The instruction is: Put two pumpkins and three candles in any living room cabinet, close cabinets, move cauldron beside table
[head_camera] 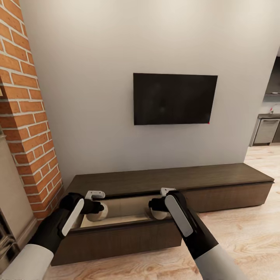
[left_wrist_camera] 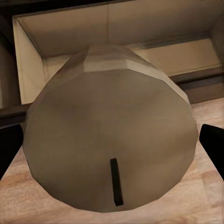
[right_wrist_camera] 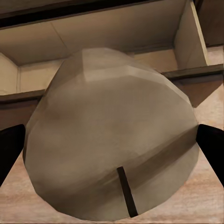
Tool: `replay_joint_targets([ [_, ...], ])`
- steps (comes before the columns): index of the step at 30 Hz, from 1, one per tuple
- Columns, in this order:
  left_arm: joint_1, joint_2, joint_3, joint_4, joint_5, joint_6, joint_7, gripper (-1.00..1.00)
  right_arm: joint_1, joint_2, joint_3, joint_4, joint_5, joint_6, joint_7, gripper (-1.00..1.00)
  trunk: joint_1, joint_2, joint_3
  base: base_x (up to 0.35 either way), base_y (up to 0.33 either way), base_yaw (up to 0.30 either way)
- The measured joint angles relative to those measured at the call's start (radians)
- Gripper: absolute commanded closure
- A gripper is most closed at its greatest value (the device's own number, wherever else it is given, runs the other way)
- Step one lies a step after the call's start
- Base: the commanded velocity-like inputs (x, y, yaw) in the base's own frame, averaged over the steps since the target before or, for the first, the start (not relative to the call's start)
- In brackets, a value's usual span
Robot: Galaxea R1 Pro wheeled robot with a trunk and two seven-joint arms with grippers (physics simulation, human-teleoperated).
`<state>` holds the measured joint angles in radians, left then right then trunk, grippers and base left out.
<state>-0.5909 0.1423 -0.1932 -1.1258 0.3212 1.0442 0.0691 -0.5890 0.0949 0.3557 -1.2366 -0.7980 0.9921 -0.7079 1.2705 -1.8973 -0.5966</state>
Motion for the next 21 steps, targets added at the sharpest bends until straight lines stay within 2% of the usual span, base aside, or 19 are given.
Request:
replay_joint_targets([
  [3, -0.002, -0.018, -0.002, 0.004, 0.006, 0.0, 0.0, 1.0, -0.064, 0.023, -0.002, 0.13, 0.012, -0.01, -0.002, 1.0, 0.0, 0.0, 0.0, 0.0, 0.0, 0.0],
  [7, -0.002, -0.027, -0.004, 0.005, 0.0, 0.0, 0.0, 1.0, -0.112, 0.031, -0.003, 0.225, 0.012, -0.057, -0.003, 1.0, 0.0, 0.0, 0.0, 0.0, 0.0, 0.0],
  [12, -0.002, -0.029, -0.003, 0.004, 0.0, 0.0, 0.001, 1.0, -0.129, 0.033, -0.006, 0.27, 0.012, -0.08, -0.003, 1.0, 0.0, 0.0, 0.0, 0.002, 0.0, 0.0],
  [21, -0.002, -0.03, -0.004, 0.007, -0.001, 0.0, 0.001, 1.0, -0.132, 0.038, -0.003, 0.28, 0.007, -0.087, -0.003, 1.0, 0.0, 0.0, 0.0, 0.103, 0.0, 0.0],
])
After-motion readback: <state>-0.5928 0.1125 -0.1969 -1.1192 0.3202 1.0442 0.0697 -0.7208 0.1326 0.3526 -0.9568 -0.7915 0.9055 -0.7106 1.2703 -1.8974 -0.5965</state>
